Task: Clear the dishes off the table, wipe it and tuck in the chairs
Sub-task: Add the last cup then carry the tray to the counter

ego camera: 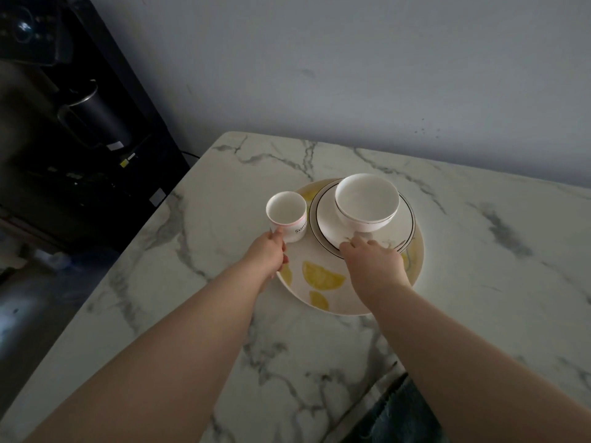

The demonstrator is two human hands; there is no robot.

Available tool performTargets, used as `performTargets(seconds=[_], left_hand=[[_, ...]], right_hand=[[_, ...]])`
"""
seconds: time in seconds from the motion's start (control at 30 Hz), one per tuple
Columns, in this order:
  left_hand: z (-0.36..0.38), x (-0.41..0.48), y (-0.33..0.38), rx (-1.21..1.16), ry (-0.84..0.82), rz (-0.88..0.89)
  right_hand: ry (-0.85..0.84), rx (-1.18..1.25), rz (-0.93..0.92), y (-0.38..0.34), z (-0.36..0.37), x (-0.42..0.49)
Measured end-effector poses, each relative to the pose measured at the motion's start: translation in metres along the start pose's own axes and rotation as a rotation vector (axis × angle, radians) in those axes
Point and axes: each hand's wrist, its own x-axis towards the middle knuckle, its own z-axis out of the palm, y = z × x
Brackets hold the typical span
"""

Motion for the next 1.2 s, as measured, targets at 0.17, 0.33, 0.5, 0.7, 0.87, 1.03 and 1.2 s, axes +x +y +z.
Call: performTargets(seconds=[0.17, 0.33, 0.5, 0.7, 0.87, 1.03, 1.2], left_hand=[[-0.002, -0.024, 0.012, 0.118, 0.36, 0.028], [0.029, -0.07, 0.048, -0.065, 0.577, 0.554], [0.129, -0.121, 0.083, 0.141, 0.106, 0.757], [0.256, -0.194, 0.079, 0.442, -0.565, 0.77], [0.321, -0.249, 0.064, 0.518, -0.793, 0.746], [0.359, -0.275, 0.05, 0.628, -0.838, 0.788], [0.369, -0.283, 0.042, 0.688, -0.828, 0.806]], right_hand=[[0.035, 0.086, -0.008, 0.011, 0.002, -0.007], [0.177, 0.432, 0.04, 0.038, -0.01, -0.047], [0.382, 0.764, 0.37, 0.107, -0.006, -0.123], [0.601, 0.828, 0.87, 0.208, -0.009, -0.241], [0.843, 0.685, 1.24, 0.274, -0.02, -0.358], [0.592, 1.199, 1.491, 0.304, 0.016, -0.42], [0.467, 1.22, 1.449, 0.307, 0.069, -0.427]])
